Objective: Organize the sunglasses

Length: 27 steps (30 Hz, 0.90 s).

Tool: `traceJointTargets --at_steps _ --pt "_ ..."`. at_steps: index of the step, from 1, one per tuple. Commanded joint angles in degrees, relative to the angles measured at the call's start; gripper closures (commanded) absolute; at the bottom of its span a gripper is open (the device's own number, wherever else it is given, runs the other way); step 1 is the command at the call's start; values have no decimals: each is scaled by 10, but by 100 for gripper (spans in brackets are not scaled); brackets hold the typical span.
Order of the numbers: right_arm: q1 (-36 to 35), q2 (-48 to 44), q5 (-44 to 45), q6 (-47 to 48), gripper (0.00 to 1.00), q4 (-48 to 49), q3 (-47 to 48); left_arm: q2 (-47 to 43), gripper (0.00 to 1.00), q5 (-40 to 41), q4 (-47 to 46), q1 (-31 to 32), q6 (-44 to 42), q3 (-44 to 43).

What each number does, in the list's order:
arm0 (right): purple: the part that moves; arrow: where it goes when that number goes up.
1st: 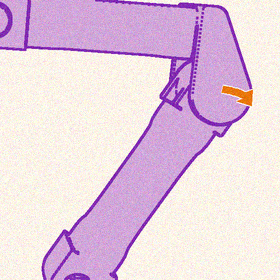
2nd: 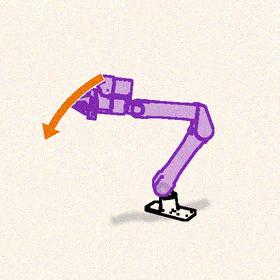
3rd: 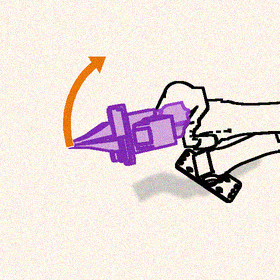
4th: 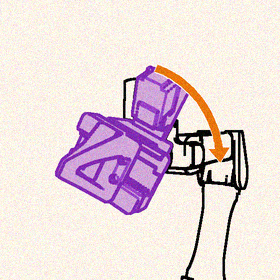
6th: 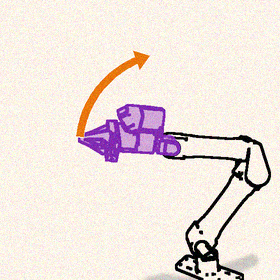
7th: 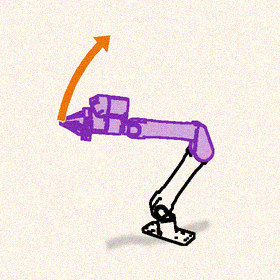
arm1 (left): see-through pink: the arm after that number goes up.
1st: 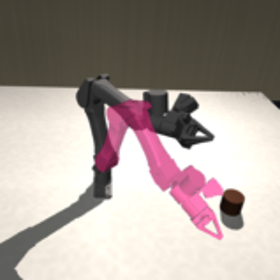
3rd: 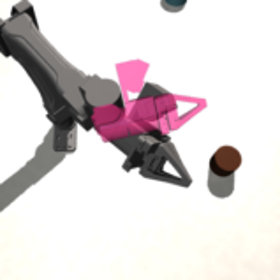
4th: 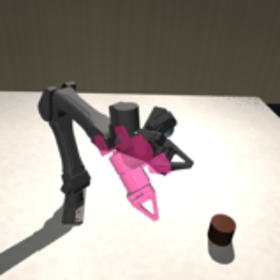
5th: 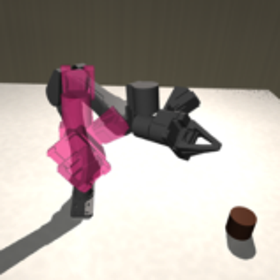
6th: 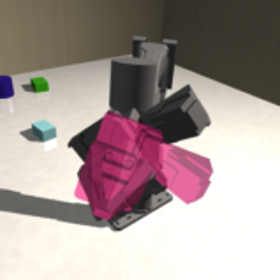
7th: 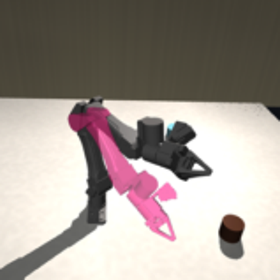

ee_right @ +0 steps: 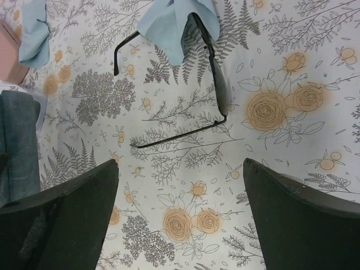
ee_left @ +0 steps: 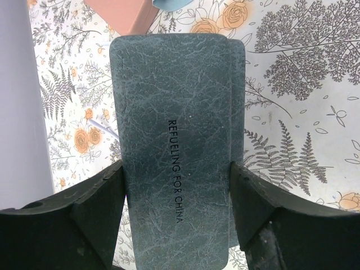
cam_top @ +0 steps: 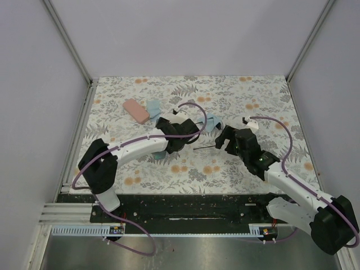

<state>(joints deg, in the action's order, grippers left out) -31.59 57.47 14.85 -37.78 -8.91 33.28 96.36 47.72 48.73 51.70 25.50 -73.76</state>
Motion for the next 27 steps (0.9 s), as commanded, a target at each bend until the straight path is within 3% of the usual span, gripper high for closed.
traceJointTargets --at_steps 1,3,7,9,16,20,22,24,27 --pt "7 -34 42 5 1 -15 -8 32 68 45 22 13 -2 -46" --pt "8 -54 51 -1 1 -23 -15 48 61 37 24 17 -4 -52" --pt "13 -92 57 -11 1 -37 -30 72 31 5 23 21 -7 -60" --pt "13 -104 57 -12 1 -45 -31 72 21 -24 15 21 -8 -59" --pt "14 -115 57 -13 1 -60 -30 33 7 -241 -63 5 -37 -38" --pt "16 -119 54 -14 1 -60 -32 9 8 -335 -93 -15 -34 -20" --pt "16 -120 51 -13 1 -61 -33 -10 14 -382 -118 -32 -33 4" --pt "17 -121 49 -13 1 -61 -34 -33 23 -453 -155 -54 -27 33" --pt "16 -123 45 -14 0 -60 -36 -55 45 -525 -196 -83 -19 70"
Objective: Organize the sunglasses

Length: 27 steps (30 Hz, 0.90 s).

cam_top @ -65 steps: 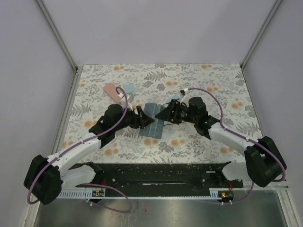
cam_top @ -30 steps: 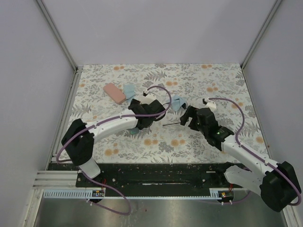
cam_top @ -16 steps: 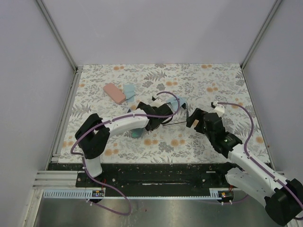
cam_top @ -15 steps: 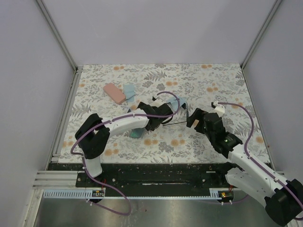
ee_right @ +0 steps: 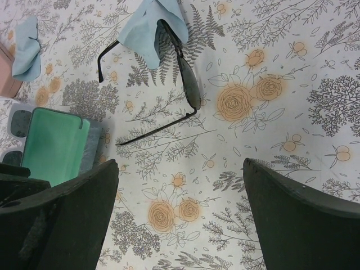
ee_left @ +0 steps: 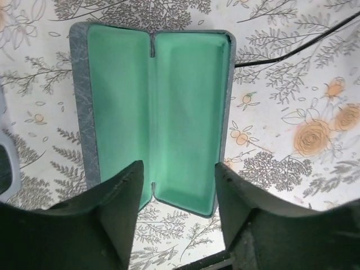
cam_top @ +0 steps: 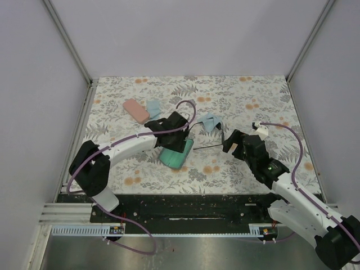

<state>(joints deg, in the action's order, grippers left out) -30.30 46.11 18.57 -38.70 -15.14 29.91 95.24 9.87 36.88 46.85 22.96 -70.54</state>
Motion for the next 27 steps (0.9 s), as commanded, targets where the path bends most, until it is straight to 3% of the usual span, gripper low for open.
traceJointTargets --at_steps 1,6,10,14,19,23,27 --pt "3 -12 6 -7 1 1 -2 -46 49 -157 -86 -39 9 44" --pt "4 -2 -15 2 0 10 0 -81 51 -186 -120 -42 21 66" --pt "10 50 -48 5 1 11 20 -110 51 -268 -175 -53 40 87" --pt "17 105 -67 27 1 8 58 -135 53 -277 -191 -68 48 99" --pt "24 189 -44 50 14 -32 136 -217 54 -289 -262 -125 93 173" --pt "31 265 -32 73 25 -45 196 -279 52 -230 -248 -145 89 206" --pt "32 320 -17 93 30 -44 237 -327 51 -247 -259 -187 99 246"
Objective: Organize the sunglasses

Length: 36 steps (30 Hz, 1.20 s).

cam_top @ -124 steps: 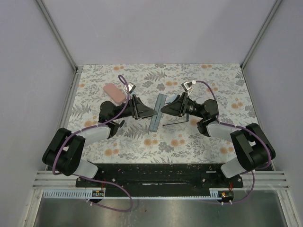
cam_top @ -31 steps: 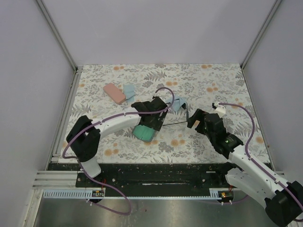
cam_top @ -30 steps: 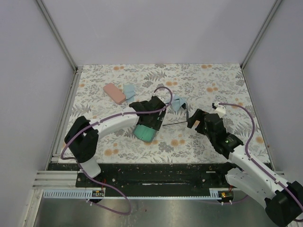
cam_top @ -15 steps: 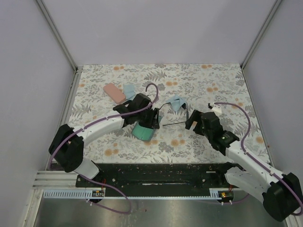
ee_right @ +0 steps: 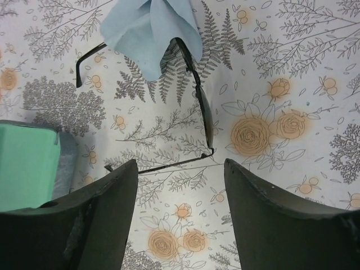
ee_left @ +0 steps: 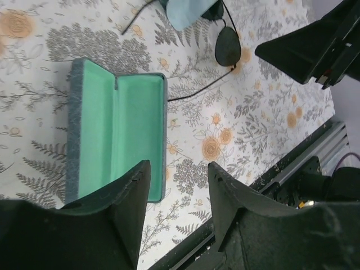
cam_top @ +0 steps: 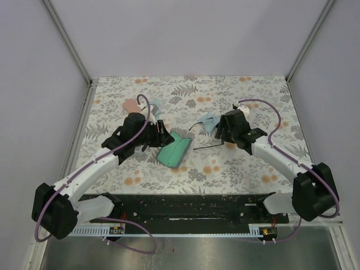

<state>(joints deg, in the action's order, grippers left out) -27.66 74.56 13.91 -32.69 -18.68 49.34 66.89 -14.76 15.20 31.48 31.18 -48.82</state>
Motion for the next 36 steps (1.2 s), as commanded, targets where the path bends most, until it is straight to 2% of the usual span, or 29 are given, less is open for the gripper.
traceJointTargets --at_steps 1,5,7,13,19,26,27,33,36 --pt "6 50 36 38 30 -7 53 -54 51 -9 -45 -52 20 38" --pt "6 89 43 50 36 -13 102 -77 48 -11 -39 -88 13 57" --pt "5 102 13 47 39 -14 124 -84 46 -11 -42 -98 13 66" --pt "6 158 -21 -39 40 -11 166 -107 42 8 -79 -103 33 100" --pt "4 152 -23 -187 37 106 96 -146 37 41 -105 -103 47 143" --pt "2 185 29 -244 43 133 75 -173 34 60 -84 -103 32 148" --pt "2 192 27 -251 46 143 74 -175 34 60 -84 -103 32 149" --pt "0 240 33 -299 47 141 90 -174 34 52 -91 -103 34 152" --pt "-6 258 59 -309 44 141 93 -171 34 53 -89 -103 32 152"
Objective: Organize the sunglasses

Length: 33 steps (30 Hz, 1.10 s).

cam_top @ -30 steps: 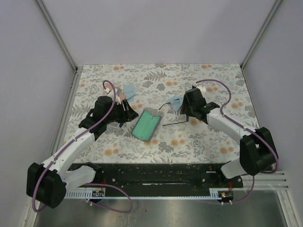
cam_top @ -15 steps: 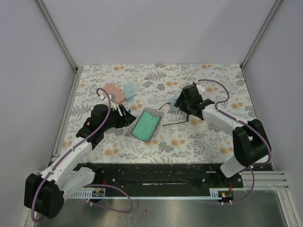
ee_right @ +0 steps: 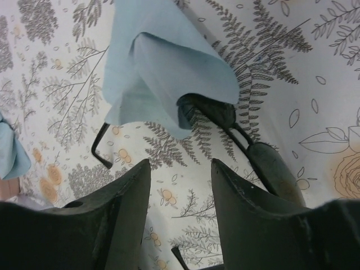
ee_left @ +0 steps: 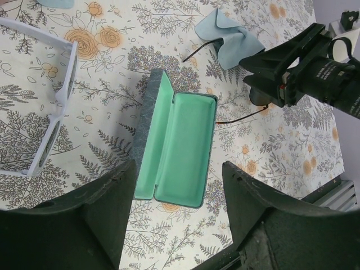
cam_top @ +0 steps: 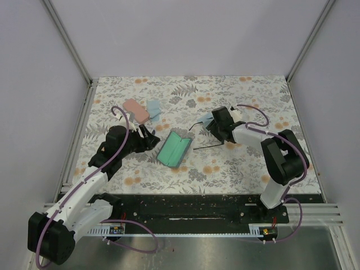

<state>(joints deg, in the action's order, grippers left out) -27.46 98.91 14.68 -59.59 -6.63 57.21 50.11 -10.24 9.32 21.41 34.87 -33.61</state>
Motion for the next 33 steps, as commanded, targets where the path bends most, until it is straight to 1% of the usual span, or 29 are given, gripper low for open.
traceJointTargets --at_steps 1,8,13,14,18,19,20,21,29,33 --pt "-9 18 60 -43 44 21 16 -2 34 8 -30 -2 -5 -1" --pt "-10 59 90 -48 44 26 39 -4 33 7 -33 -2 -6 0" --pt "-22 92 134 -59 49 24 62 -1 34 7 -33 -2 -9 -1" --pt "-24 96 141 -58 53 22 71 -1 34 8 -33 -2 -9 -1" --pt "-29 127 156 -50 81 24 93 -1 33 9 -30 -2 -10 -3" --pt "-29 130 159 -47 86 24 97 -1 33 10 -28 -2 -11 -5" --pt "-29 129 157 -43 95 25 99 0 33 10 -26 -2 -13 -6" --pt "-29 123 154 -35 99 24 99 0 33 12 -24 -2 -13 -6" --pt "-29 8 121 -4 100 24 63 6 33 7 -30 -3 -17 -7" --pt "-29 -35 87 39 100 24 70 17 32 3 -30 -2 -17 -6"
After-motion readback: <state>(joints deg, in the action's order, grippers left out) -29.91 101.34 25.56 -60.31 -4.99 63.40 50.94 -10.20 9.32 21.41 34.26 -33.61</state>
